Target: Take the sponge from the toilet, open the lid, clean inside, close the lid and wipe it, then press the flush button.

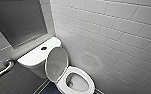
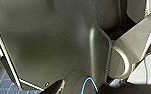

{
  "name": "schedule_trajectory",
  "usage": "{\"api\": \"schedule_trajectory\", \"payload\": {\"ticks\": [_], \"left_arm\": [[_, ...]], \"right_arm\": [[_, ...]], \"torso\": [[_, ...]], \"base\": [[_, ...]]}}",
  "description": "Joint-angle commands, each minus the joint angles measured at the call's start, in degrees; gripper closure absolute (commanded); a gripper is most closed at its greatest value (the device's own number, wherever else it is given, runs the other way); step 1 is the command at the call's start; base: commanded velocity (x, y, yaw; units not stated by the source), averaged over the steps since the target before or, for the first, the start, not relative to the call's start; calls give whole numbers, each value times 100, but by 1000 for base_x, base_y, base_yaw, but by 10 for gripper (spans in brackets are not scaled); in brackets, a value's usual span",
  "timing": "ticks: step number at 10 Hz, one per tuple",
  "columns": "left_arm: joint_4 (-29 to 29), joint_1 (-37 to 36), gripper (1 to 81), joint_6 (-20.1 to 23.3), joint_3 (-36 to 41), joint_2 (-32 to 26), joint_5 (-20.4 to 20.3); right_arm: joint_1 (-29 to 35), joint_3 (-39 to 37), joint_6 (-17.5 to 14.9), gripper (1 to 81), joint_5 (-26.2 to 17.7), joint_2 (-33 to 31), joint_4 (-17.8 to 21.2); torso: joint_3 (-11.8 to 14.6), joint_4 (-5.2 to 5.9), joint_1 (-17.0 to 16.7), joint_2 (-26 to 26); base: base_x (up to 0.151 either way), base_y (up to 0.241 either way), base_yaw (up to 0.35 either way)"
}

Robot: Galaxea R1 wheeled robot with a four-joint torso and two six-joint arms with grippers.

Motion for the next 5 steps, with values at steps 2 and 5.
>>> {"api": "schedule_trajectory", "payload": {"ticks": [2, 5], "left_arm": [[-1606, 611, 10, 2362, -371, 631, 1810], [-4655, 753, 10, 5264, -318, 1009, 3042]], "right_arm": [[-139, -119, -2, 811, -435, 72, -125], [-139, -286, -2, 811, -444, 177, -125]], "torso": [[2, 0, 0, 0], [4, 0, 0, -2]], "base": [[0, 0, 0], [0, 0, 0]]}}
